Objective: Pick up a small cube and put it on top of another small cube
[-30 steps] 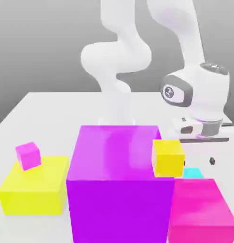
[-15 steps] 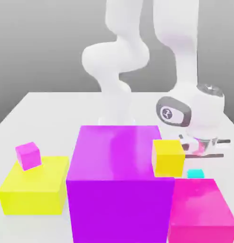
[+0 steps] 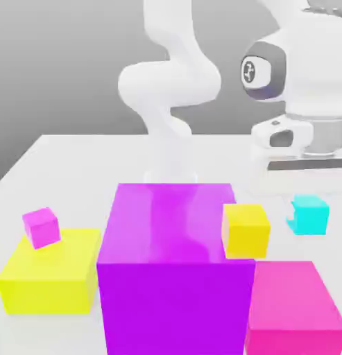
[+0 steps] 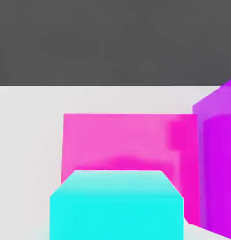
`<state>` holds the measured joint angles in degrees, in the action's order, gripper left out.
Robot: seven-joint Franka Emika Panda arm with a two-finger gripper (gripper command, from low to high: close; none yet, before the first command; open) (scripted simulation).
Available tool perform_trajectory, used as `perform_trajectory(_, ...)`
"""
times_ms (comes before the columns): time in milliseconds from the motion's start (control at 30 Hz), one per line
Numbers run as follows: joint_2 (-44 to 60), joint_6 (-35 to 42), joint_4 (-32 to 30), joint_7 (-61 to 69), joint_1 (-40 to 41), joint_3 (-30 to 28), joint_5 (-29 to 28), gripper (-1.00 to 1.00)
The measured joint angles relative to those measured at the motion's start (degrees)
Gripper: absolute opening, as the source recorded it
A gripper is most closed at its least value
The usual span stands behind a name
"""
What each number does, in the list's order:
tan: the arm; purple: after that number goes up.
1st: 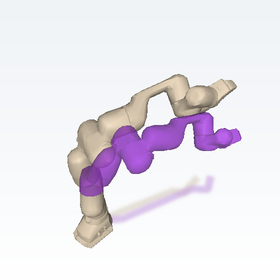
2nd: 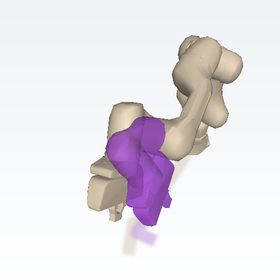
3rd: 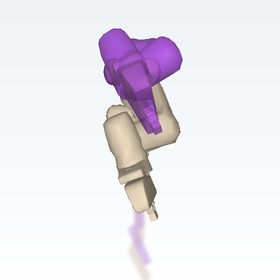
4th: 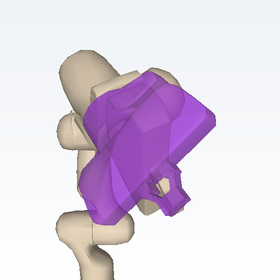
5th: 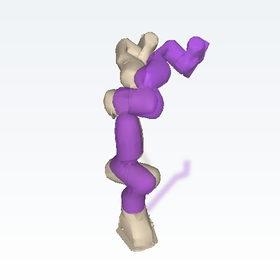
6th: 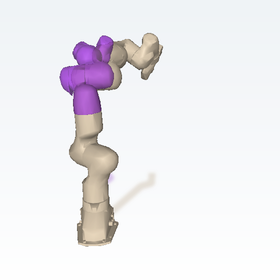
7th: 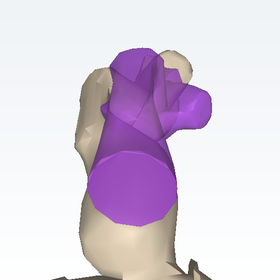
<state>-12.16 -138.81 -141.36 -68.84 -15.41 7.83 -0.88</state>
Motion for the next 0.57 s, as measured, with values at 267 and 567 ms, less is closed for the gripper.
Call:
perform_trajectory(267, 0.6, 19.6, 13.4, 9.3, 3.9, -5.8, 0.7, -1.0)
perform_trajectory(567, 4.8, 15.1, 10.3, 11.5, 4.5, -6.9, 1.4, 1.0)
